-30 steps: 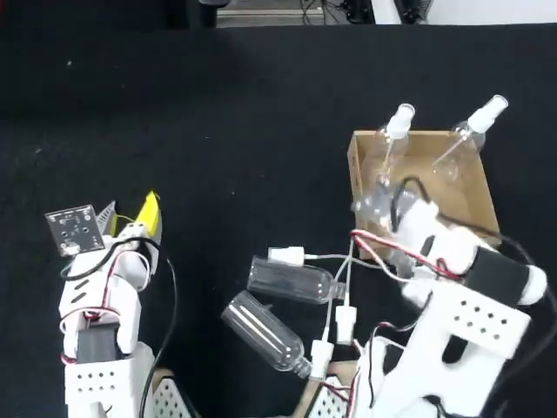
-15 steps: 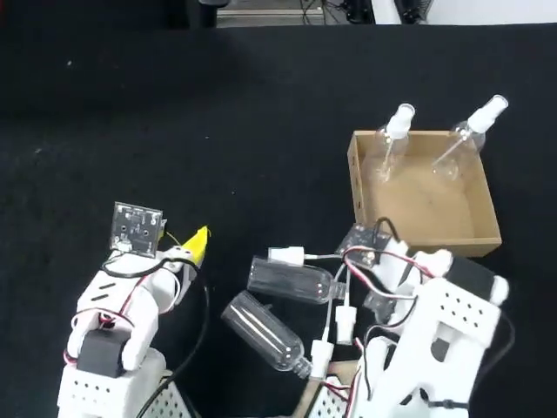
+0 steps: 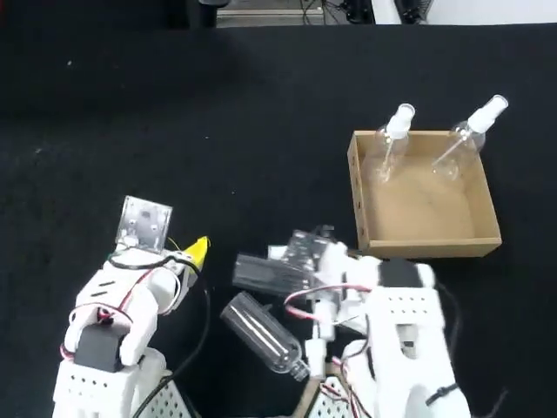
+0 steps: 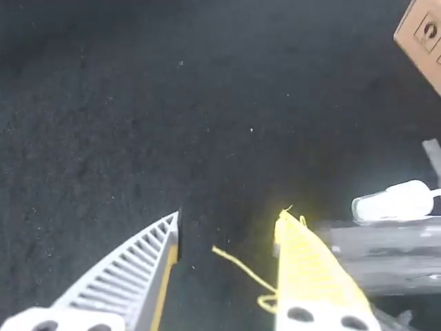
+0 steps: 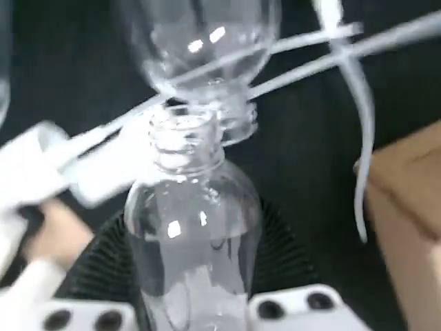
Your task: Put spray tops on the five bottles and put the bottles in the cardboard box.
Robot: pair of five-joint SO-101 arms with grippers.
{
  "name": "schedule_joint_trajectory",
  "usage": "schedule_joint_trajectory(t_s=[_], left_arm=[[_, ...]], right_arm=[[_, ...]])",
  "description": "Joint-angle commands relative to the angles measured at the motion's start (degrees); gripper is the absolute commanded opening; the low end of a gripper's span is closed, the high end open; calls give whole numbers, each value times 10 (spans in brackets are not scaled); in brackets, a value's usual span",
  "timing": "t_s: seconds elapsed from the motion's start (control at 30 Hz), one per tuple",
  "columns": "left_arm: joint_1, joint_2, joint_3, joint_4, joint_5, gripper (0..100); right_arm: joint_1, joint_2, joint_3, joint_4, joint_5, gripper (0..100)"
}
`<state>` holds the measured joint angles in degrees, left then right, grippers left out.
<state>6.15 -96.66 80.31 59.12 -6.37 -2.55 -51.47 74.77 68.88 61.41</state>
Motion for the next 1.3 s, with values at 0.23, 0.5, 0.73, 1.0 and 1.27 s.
schedule_joint_trajectory(t_s=[0.23,0.5,0.73,1.0,1.27], left_arm=[[2,113,-93,-4,-1,209],[2,92,-90,1,-4,211],[8,97,-104,-3,-38,212],[82,210,-167,17,-76,210],[184,412,-294,17,-16,213]], right_arm=[[-182,-12,-5,-134,-185,11],[-251,-15,-46,-143,-255,11],[-131,-16,-208,15,-246,11],[46,-17,-313,134,-166,11],[222,-17,-362,183,-110,11]])
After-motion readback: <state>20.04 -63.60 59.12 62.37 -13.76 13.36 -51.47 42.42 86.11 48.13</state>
